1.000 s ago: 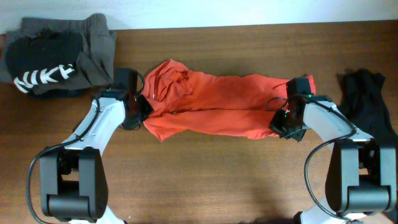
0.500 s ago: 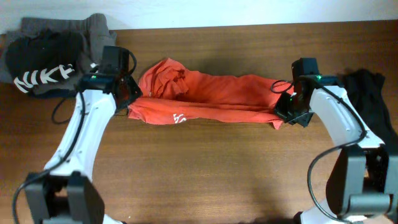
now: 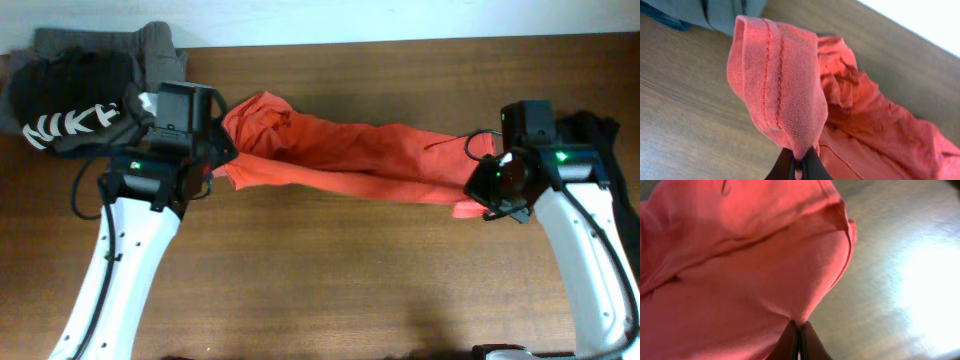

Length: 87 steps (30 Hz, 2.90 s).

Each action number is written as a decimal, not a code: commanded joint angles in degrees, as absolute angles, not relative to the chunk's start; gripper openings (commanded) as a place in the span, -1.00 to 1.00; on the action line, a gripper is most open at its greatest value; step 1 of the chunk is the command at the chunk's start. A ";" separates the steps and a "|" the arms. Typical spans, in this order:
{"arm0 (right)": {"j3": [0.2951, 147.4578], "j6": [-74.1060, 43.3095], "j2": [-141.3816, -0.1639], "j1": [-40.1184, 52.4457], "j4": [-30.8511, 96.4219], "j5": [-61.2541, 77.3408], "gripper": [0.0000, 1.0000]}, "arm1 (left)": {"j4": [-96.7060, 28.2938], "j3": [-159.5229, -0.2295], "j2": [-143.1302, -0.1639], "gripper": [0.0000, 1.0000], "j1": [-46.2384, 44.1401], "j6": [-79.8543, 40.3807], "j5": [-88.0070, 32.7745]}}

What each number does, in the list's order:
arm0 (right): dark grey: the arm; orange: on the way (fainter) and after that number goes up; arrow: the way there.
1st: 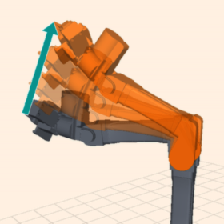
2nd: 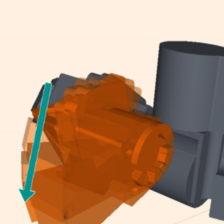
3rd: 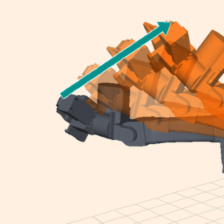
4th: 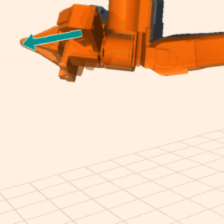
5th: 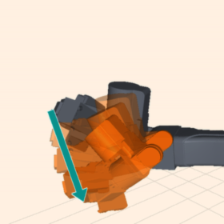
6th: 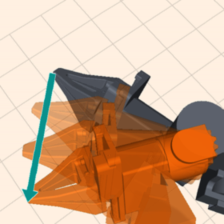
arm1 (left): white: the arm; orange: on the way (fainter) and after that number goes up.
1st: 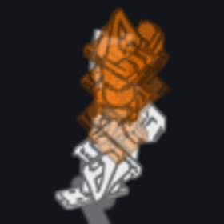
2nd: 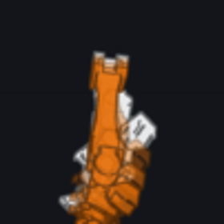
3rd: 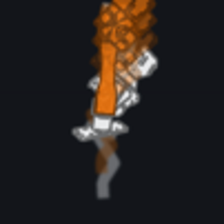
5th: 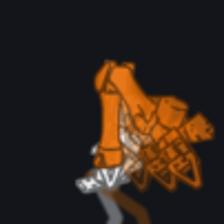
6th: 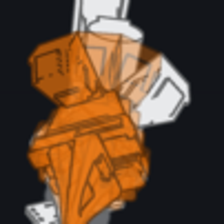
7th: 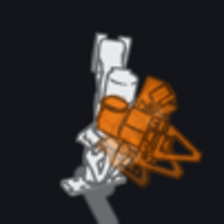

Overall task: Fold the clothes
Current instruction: 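Lift the red shirt with both grippers and stretch it between them, then lower the red shirt flat onto the table with both grippers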

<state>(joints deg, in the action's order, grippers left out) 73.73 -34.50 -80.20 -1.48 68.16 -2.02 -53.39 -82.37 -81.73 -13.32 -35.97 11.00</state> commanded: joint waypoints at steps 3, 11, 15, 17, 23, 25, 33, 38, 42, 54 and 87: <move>74.91 -39.42 -73.97 -1.58 72.34 -10.11 -0.92 | -55.07 -83.44 -80.47 -0.98 -17.41 -35.11 13.32; 74.91 -44.91 -69.10 -1.58 78.04 -13.17 -0.92 | -59.79 -83.44 -78.17 -0.98 -25.56 -38.41 18.59; 74.91 -45.10 -69.23 -1.58 79.13 -15.55 -0.92 | -61.78 -83.42 -78.30 -0.98 -27.18 -40.34 21.45; 74.91 -45.10 -69.97 -1.58 78.81 -15.79 -0.92 | -61.21 -83.42 -79.09 -0.98 -27.16 -40.34 22.52; 74.91 -45.08 -73.97 -1.58 76.47 -16.16 -0.92 | -56.25 -83.42 -85.60 -0.99 -26.96 -40.51 24.03; 74.91 -45.08 -76.82 -1.58 76.01 -16.36 -0.92 | -54.52 -83.42 -89.49 -0.99 -26.76 -40.49 24.10; 74.91 -45.01 -81.36 -1.58 75.90 -16.36 -0.92 | -55.35 -83.44 -92.09 -0.99 -26.74 -40.23 27.70; 74.91 -44.84 -81.36 -1.58 78.30 -16.34 -0.92 | -59.16 -83.44 -89.58 -0.98 -26.74 -40.27 27.66; 74.91 -44.86 -81.36 -1.58 82.78 -16.29 -0.92 | -64.29 -83.44 -86.83 -0.99 -26.92 -40.53 24.25; 74.91 -45.78 -74.81 -1.52 90.32 -13.67 -0.92 | -77.67 -83.44 -77.28 -0.99 -29.65 -47.92 23.09; 74.81 -40.71 -78.74 -1.52 79.05 -12.23 0.97 | -59.33 -83.42 -95.22 0.98 -24.77 -28.14 15.57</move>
<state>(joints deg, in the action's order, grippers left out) 74.04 -41.47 -77.01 -1.45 79.05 -11.33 -59.96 -83.09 -88.20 -27.92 -31.99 20.51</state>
